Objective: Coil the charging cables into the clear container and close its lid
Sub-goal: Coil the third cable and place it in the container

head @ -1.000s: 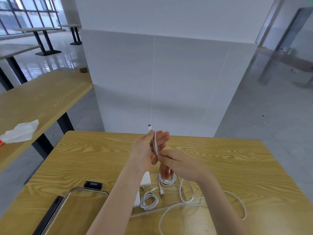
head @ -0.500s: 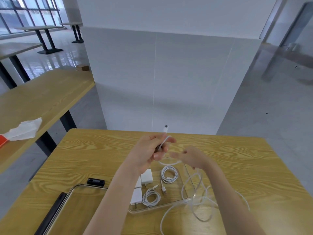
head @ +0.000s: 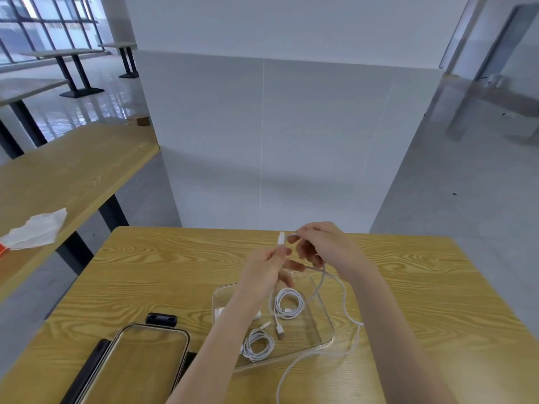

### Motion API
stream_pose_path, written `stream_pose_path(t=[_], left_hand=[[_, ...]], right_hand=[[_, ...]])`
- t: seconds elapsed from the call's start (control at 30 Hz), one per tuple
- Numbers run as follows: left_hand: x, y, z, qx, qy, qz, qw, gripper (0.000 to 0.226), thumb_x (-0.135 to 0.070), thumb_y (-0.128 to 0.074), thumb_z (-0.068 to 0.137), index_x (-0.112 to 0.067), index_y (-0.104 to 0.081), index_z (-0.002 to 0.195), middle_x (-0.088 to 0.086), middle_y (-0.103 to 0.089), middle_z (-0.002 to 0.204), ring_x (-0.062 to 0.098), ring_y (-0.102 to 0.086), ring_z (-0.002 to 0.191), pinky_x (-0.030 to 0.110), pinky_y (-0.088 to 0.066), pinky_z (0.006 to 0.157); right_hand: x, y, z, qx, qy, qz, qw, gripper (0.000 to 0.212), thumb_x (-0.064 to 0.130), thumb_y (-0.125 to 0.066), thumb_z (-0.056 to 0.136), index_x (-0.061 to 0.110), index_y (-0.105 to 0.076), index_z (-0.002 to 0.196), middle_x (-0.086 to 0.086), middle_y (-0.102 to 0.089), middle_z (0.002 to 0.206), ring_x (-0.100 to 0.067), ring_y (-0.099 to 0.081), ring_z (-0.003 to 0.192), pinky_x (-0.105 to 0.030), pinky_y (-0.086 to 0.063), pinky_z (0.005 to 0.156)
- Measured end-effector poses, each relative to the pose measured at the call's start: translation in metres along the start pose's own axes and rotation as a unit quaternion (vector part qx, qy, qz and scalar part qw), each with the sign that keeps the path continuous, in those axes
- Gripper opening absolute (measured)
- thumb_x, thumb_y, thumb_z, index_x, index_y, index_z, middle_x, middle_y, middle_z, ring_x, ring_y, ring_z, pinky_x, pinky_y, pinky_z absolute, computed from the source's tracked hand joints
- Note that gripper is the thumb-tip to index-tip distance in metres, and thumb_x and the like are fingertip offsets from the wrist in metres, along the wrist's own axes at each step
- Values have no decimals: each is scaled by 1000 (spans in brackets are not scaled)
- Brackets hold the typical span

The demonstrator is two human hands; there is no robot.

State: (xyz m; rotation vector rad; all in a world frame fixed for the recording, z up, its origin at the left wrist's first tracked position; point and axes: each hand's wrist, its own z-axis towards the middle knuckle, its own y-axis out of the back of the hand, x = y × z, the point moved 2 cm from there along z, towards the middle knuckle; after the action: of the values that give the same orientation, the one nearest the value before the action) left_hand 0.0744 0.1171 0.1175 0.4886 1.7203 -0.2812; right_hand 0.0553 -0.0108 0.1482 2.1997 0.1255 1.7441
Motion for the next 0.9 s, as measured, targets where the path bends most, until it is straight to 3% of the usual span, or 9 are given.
stream_pose_path(t=[0.17, 0.27, 0.37, 0.43, 0.57, 0.63, 0.7, 0.8, 0.9], left_hand=[[4, 6, 7, -55, 17, -89, 994, 38, -26, -43, 97, -15, -68, 70, -1, -61, 54, 14, -55, 54, 27, -47, 63], [7, 9, 10, -73, 37, -144, 986, 34, -25, -45, 96, -7, -69, 80, 4, -63, 61, 20, -55, 57, 33, -46, 67], [4, 10, 13, -79, 43, -224, 970, 29, -21, -46, 96, -6, -69, 88, 9, -73, 81, 24, -60, 77, 34, -44, 76], [-2, 10, 13, -59, 54, -305, 949, 27, -19, -45, 97, 0, -64, 99, 8, -75, 81, 19, -69, 77, 31, -46, 71], [-8, 15, 11, -29, 43, -328, 943, 29, -18, -43, 97, 2, -64, 96, 3, -66, 64, 11, -62, 51, 22, -49, 53], [-9, 16, 10, -22, 37, -311, 950, 31, -20, -42, 98, 1, -64, 98, -1, -59, 57, 9, -52, 44, 19, -45, 48], [-9, 18, 7, -15, 24, -304, 952, 32, -20, -40, 99, 2, -63, 101, -3, -55, 54, 9, -45, 41, 18, -42, 45], [-17, 19, 2, 13, -9, -304, 952, 33, -19, -38, 99, 5, -61, 102, -2, -55, 54, 9, -41, 39, 17, -39, 44], [-26, 20, -7, 52, -27, -280, 958, 33, -19, -38, 98, 4, -62, 99, -1, -56, 56, 9, -39, 38, 17, -36, 43]], right_hand=[[1, -17, -17, 53, 55, -67, 995, 31, 13, -36, 97, 15, -67, 98, 1, -67, 69, -11, -57, 54, -21, -44, 52], [-3, -23, -22, 73, 64, -91, 991, 28, 16, -34, 99, 19, -62, 94, -1, -68, 75, -13, -62, 60, -22, -48, 58], [-7, -34, -23, 120, 63, -96, 986, 25, 13, -34, 98, 13, -57, 89, -5, -67, 79, -17, -64, 64, -23, -51, 61], [-14, -38, -21, 157, 60, -109, 980, 22, 12, -35, 97, 13, -56, 90, -3, -66, 84, -17, -66, 71, -31, -53, 76], [-34, -39, -16, 196, 42, -169, 965, 24, 26, -40, 98, 21, -63, 92, 12, -66, 87, -8, -65, 86, -35, -46, 96], [-41, -38, -12, 181, 42, -211, 960, 35, 35, -39, 99, 11, -64, 100, 4, -65, 86, -14, -62, 85, -30, -45, 87], [-47, -38, -7, 175, 42, -256, 950, 45, 39, -37, 99, 0, -59, 96, -7, -49, 68, -21, -48, 64, -25, -36, 76], [-60, -33, 5, 151, 31, -341, 928, 42, 32, -33, 101, 1, -57, 85, 1, -41, 60, -18, -54, 69, -27, -12, 109], [-71, -24, 19, 95, 26, -397, 912, 30, 22, -33, 99, 18, -48, 73, 10, -43, 63, -13, -50, 76, -38, -2, 115]])
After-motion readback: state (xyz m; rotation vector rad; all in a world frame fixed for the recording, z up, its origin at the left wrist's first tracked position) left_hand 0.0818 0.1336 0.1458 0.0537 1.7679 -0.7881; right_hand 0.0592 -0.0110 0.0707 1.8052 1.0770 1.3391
